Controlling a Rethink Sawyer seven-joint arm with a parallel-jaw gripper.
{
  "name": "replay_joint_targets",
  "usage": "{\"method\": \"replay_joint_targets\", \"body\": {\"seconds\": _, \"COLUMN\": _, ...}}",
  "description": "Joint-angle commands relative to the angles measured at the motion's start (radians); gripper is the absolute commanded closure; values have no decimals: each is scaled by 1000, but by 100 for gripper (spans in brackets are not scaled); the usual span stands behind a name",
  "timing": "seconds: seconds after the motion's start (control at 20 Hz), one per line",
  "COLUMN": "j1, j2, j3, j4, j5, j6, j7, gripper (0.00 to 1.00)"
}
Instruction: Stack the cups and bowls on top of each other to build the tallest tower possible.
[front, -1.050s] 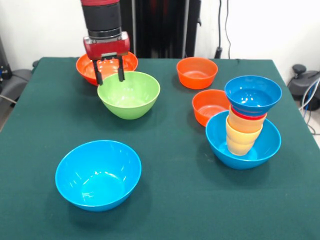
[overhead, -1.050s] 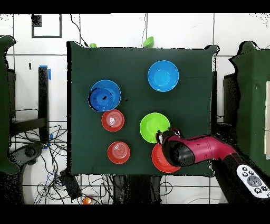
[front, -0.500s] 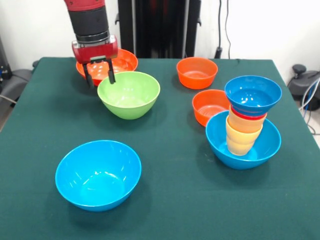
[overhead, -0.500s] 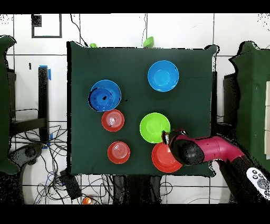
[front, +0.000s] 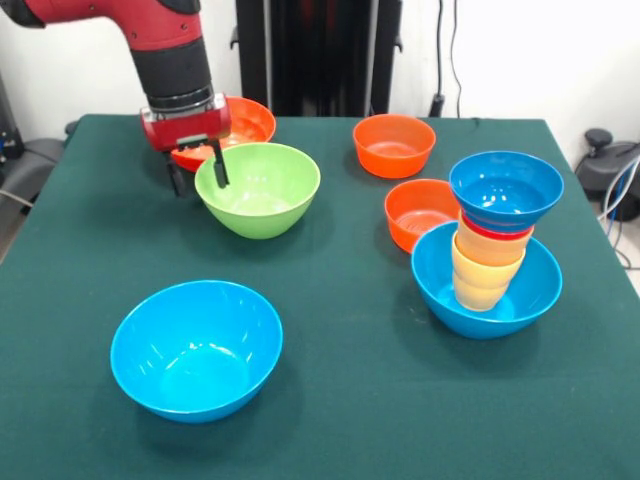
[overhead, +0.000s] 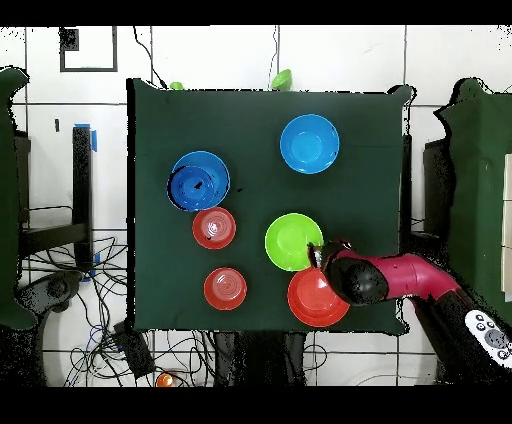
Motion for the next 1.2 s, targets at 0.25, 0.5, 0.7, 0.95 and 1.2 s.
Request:
{"method": "replay_joint_targets", "body": {"seconds": 0.25, "j1": 57, "j2": 121, "j3": 31, "j4": -112, "j5": -136, "j6": 82, "j7": -309, "gripper": 0}}
{"method": "replay_joint_targets", "body": {"seconds": 0.5, "j1": 60, "j2": 120, "j3": 24, "j4": -109, "j5": -158, "j6": 74, "j7": -295, "gripper": 0}}
{"method": "replay_joint_targets", "body": {"seconds": 0.7, "j1": 61, "j2": 121, "j3": 24, "j4": -109, "j5": -168, "j6": 68, "j7": -283, "gripper": 0}}
{"method": "replay_joint_targets", "body": {"seconds": 0.95, "j1": 69, "j2": 113, "j3": 9, "j4": -108, "j5": -164, "j6": 74, "j7": -242, "gripper": 100}}
{"method": "replay_joint_targets", "body": {"seconds": 1.2, "j1": 67, "j2": 109, "j3": 13, "j4": -103, "j5": -167, "j6": 71, "j7": -248, "gripper": 100}}
